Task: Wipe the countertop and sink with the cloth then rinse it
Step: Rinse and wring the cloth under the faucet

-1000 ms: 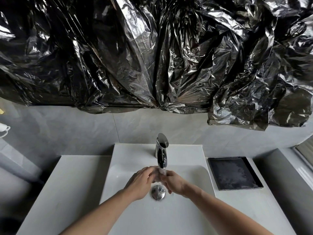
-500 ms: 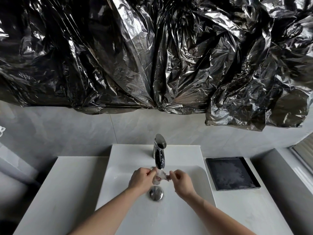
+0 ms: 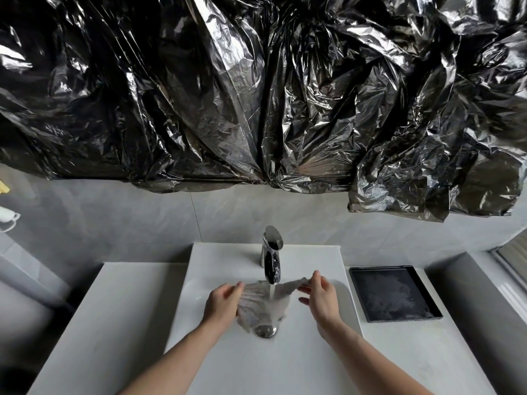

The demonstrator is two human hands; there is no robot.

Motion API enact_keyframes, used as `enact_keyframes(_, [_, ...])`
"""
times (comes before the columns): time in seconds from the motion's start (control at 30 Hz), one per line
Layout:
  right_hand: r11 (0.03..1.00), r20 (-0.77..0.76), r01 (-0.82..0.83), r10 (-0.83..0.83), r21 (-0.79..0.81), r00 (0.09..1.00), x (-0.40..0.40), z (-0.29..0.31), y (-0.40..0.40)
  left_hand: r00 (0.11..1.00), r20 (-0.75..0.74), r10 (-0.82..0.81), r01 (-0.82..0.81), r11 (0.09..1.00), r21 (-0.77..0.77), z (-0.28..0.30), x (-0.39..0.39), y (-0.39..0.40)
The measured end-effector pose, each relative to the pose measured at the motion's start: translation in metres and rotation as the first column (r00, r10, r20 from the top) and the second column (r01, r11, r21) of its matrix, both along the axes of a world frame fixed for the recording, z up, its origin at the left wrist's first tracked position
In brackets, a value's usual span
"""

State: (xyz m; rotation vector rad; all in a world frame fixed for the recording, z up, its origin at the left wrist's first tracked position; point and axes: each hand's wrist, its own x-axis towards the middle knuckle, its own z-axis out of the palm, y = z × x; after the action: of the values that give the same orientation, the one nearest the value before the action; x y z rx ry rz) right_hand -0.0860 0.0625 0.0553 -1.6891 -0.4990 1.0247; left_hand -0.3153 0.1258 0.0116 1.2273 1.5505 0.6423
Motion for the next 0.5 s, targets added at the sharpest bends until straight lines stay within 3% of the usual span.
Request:
enact_keyframes(0.07, [1.000,-0.104,0.013,-0.012,0.014,0.995,0.001,0.005,-0.003,0.999,-0.032,0.019,-0.020,0.999,-0.029,0.001,0.000,-0.002])
enact_keyframes(0.13, [0.999,-0.179,-0.025,0.033,0.047,0.983,-0.003,0.013,-0.007,0.990,-0.130,-0.060,0.056,0.998,-0.035,0.012,0.000,-0.010])
enact_keyframes(0.27, [0.987,-0.249,-0.108,0.135,0.117,0.959,-0.016,0.024,-0.009,0.863,-0.362,-0.352,0.389,0.921,0.031,0.017,0.011,-0.024])
enact_keyframes(0.3, [0.985,-0.262,-0.118,0.148,0.129,0.954,-0.019,0.025,-0.009,0.845,-0.328,-0.422,0.450,0.893,0.013,0.021,0.017,-0.027])
enact_keyframes(0.37, [0.981,-0.297,-0.123,0.164,0.153,0.941,-0.024,0.030,-0.009,0.846,-0.110,-0.522,0.516,0.853,-0.079,0.032,0.034,-0.034])
enact_keyframes(0.43, [0.980,-0.314,-0.118,0.165,0.163,0.935,-0.024,0.031,-0.010,0.850,0.065,-0.523,0.527,0.843,-0.111,0.038,0.046,-0.038])
enact_keyframes(0.5, [0.983,-0.305,-0.098,0.143,0.157,0.942,-0.018,0.029,-0.012,0.889,0.108,-0.446,0.453,0.889,-0.059,0.040,0.051,-0.038])
